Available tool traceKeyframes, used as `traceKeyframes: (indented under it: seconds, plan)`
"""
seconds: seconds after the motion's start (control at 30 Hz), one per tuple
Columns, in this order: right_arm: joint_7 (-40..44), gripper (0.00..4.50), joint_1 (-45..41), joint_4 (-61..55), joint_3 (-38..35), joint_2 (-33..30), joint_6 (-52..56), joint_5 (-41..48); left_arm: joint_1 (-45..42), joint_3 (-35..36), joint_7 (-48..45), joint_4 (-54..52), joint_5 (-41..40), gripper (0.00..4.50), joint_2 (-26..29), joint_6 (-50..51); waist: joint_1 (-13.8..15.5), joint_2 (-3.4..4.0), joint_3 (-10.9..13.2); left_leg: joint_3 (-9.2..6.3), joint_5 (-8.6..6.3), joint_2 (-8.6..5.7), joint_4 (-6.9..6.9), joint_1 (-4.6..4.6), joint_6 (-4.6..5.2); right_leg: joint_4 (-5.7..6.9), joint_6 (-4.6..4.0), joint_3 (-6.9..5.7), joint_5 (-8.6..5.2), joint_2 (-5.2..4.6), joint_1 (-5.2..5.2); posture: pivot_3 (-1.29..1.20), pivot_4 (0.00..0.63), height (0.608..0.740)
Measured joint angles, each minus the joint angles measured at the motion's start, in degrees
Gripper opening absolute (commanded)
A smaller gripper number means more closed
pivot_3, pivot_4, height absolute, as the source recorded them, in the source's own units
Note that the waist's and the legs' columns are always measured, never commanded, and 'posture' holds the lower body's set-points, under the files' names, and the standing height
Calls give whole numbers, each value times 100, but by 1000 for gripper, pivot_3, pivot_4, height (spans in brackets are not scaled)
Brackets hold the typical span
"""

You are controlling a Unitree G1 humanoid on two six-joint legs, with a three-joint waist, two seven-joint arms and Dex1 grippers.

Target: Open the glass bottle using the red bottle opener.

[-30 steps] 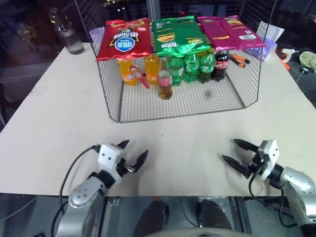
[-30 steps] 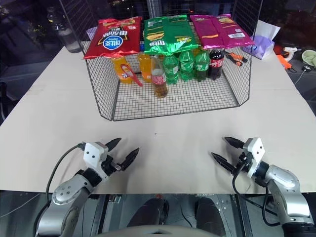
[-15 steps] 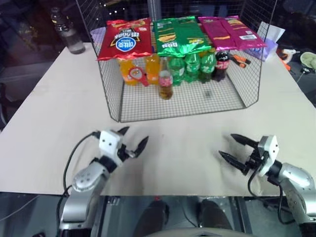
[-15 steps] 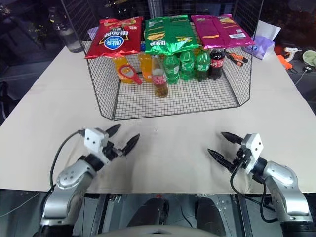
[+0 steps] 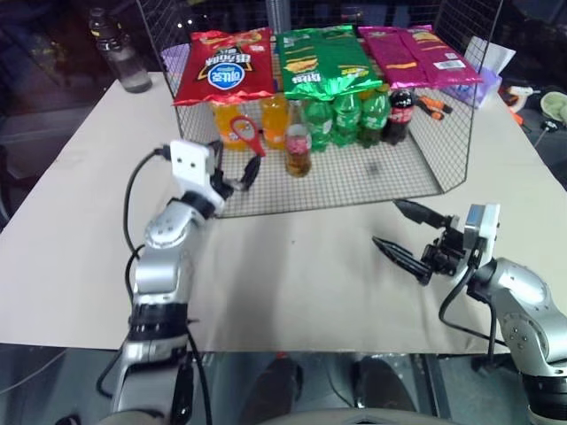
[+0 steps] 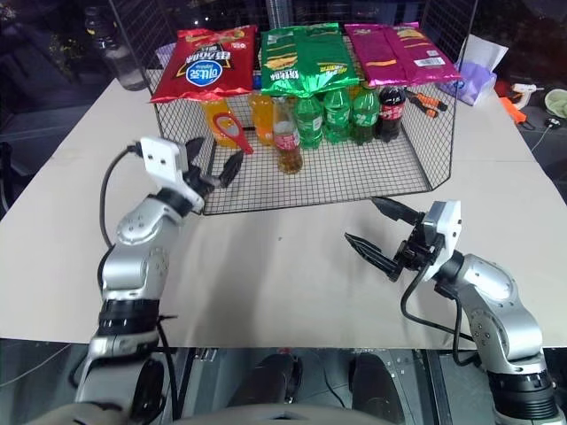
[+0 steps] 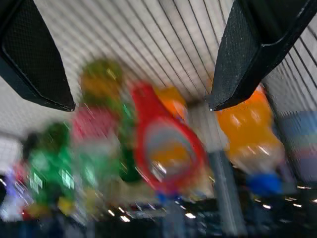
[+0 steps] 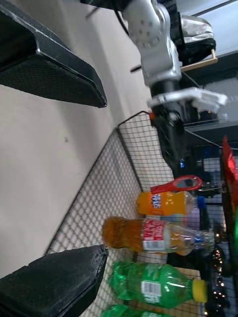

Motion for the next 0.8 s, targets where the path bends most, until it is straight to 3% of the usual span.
traceKeyframes:
  seconds: [0.3,0.4,0.67,0.8]
  plan:
    - [-91,4472,-49,12,28,10,-7,-113,-1176,-43,-197,1824,138,4500,-50,-667,-60,-11,6,-5,2,-6,53,-78,-1,32,1,-4,0,2,-72,0,150,740]
    - [-93,4500,-27,11,27,11,-18,-148,-1315,-50,-304,2051,133,3730,-126,-855,-66,-15,9,-5,1,-10,64,-86,0,34,2,-3,1,0,-75,0,150,740]
    - [-132,4500,96,13,28,77,-70,-303,-1259,-30,-451,1945,56,204,-230,-958,-66,-17,10,-8,1,-10,75,-85,0,50,3,-4,2,1,-75,0,150,740]
    - [-130,4500,93,22,51,118,-135,-383,-1068,18,-491,1578,-185,93,-298,-744,-46,-18,10,-11,1,-10,79,-90,0,49,3,-7,2,-1,-75,0,150,740]
